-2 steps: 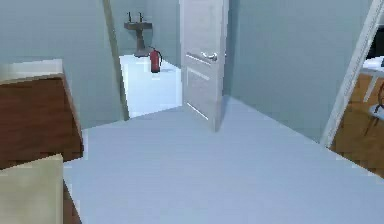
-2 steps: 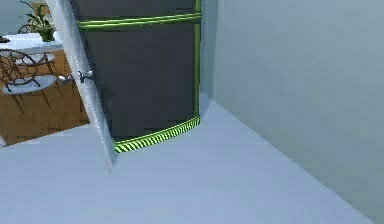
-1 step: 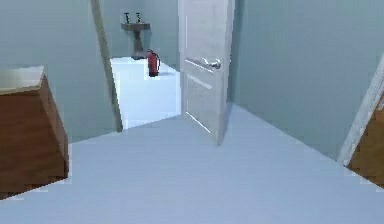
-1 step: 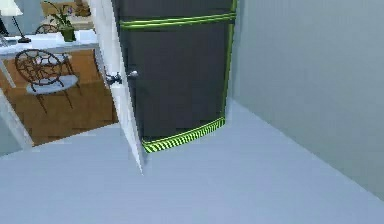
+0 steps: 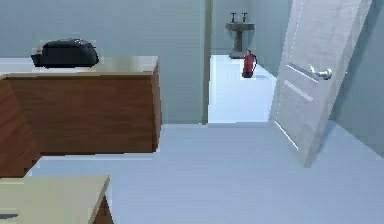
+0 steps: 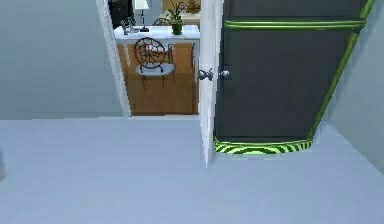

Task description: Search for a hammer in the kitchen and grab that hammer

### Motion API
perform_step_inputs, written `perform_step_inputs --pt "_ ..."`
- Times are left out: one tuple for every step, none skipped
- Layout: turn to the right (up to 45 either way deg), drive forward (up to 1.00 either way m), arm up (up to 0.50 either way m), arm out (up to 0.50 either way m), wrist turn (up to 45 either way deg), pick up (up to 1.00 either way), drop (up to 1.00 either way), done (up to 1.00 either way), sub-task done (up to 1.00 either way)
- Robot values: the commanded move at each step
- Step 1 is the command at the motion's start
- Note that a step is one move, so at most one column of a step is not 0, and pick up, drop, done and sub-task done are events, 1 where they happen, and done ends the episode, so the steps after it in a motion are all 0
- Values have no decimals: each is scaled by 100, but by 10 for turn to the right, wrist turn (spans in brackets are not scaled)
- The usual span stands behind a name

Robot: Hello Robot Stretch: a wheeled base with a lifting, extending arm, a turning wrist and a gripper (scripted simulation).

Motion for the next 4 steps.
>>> perform_step_inputs --pt "0 65 0 0 0 0 0 0 0" --pt "-450 0 0 0 0 0 0 0 0" --pt "0 20 0 0 0 0 0 0 0" --pt "-420 0 0 0 0 0 0 0 0"
